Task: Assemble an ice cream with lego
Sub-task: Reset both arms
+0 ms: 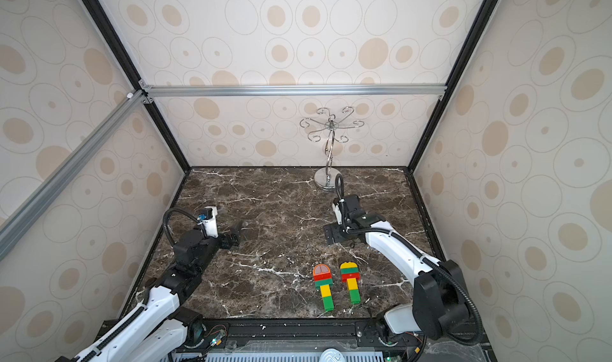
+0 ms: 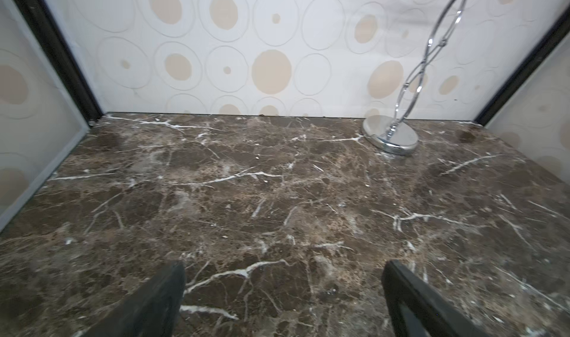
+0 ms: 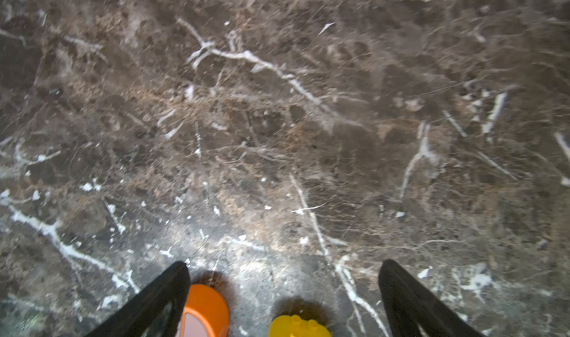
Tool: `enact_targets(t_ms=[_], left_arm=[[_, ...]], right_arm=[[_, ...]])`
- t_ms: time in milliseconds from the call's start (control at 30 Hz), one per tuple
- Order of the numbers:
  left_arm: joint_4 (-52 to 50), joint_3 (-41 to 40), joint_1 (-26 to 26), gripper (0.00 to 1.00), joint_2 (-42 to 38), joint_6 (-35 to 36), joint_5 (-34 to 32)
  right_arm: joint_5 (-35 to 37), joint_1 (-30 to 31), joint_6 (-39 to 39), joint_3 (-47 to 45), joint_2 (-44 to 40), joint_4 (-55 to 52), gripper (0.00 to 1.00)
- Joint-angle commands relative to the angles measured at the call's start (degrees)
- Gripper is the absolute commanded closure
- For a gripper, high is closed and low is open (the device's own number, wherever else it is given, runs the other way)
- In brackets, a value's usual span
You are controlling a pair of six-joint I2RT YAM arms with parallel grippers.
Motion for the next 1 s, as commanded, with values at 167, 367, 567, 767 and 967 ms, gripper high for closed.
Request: enact_targets(t_ms=[167, 367, 567, 767, 967], left_arm=[[13.4, -2.8, 7.7, 0.00, 3.6, 2.8, -4.1], [22.5, -5.8, 13.3, 0.00, 7.7, 4.2, -0.9], [30.8, -8.8, 17.6, 0.00, 12.6, 4.2, -0.1], [42.8, -11.4, 18.2, 0.00, 19.7, 8.7, 0.3], [54.3, -12.0, 18.2, 0.00, 28.5, 11.2, 0.7]], right_arm=[[15.6, -7.1, -6.2, -10.9, -3.8, 21.1, 0.02], [19.2, -9.3, -10.3, -20.3, -3.5, 38.1, 0.02], [19.7, -11.5, -13.7, -28.8, -2.0, 54.4, 0.01], [17.5, -12.6, -14.9, -31.1, -1.9, 61.7, 0.01], [16.5, -12.7, -15.6, -31.6, 0.0, 67.0, 0.01]])
